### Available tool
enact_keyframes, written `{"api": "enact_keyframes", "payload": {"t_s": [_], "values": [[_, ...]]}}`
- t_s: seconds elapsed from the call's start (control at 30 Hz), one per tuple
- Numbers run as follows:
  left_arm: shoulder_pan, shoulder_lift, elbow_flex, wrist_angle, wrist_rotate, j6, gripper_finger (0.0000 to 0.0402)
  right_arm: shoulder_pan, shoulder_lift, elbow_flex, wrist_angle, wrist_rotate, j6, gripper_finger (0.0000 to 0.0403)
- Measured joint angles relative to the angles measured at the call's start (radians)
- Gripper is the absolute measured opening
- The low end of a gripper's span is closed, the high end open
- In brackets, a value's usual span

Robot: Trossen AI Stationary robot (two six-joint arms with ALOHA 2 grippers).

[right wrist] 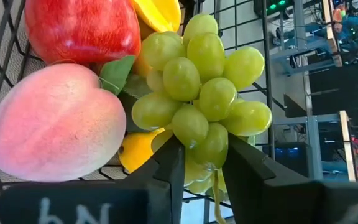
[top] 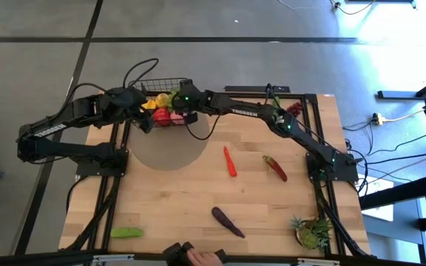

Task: Build produce basket
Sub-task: Put the green grapes into the black wire basket, then put the red grapes into the black wire basket

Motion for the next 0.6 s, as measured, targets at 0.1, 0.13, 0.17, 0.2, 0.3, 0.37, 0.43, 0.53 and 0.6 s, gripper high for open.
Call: {"api": "enact_keyframes", "payload": {"t_s": [0.1, 0.13, 0.17, 0.2, 0.3, 0.37, 0.43, 0.53, 0.6], "values": [[0.000, 0.000, 0.000, 0.000, 0.000, 0.000, 0.0225, -0.002, 0.000, 0.000, 0.001, -0.003, 0.023, 0.0098], [0.000, 0.000, 0.000, 0.000, 0.000, 0.000, 0.0225, -0.002, 0.000, 0.000, 0.001, -0.003, 0.025, 0.0103], [0.000, 0.000, 0.000, 0.000, 0.000, 0.000, 0.0225, -0.002, 0.000, 0.000, 0.000, -0.004, 0.025, 0.0108], [0.000, 0.000, 0.000, 0.000, 0.000, 0.000, 0.0225, -0.002, 0.000, 0.000, 0.001, -0.004, 0.025, 0.0114], [0.000, 0.000, 0.000, 0.000, 0.000, 0.000, 0.0225, -0.002, 0.000, 0.000, 0.006, -0.004, 0.042, 0.0129], [0.000, 0.000, 0.000, 0.000, 0.000, 0.000, 0.0225, -0.002, 0.000, 0.000, 0.006, 0.007, 0.043, 0.0136], [0.000, 0.000, 0.000, 0.000, 0.000, -0.003, 0.0225, -0.001, 0.000, 0.000, 0.006, 0.039, 0.033, 0.0139], [0.000, 0.000, 0.000, 0.000, 0.004, -0.004, 0.0225, 0.003, -0.002, 0.000, 0.007, 0.083, -0.012, 0.0141], [0.000, 0.000, 0.000, 0.000, 0.015, -0.005, 0.0225, 0.010, -0.002, 0.014, -0.004, 0.120, -0.011, 0.0141]]}}
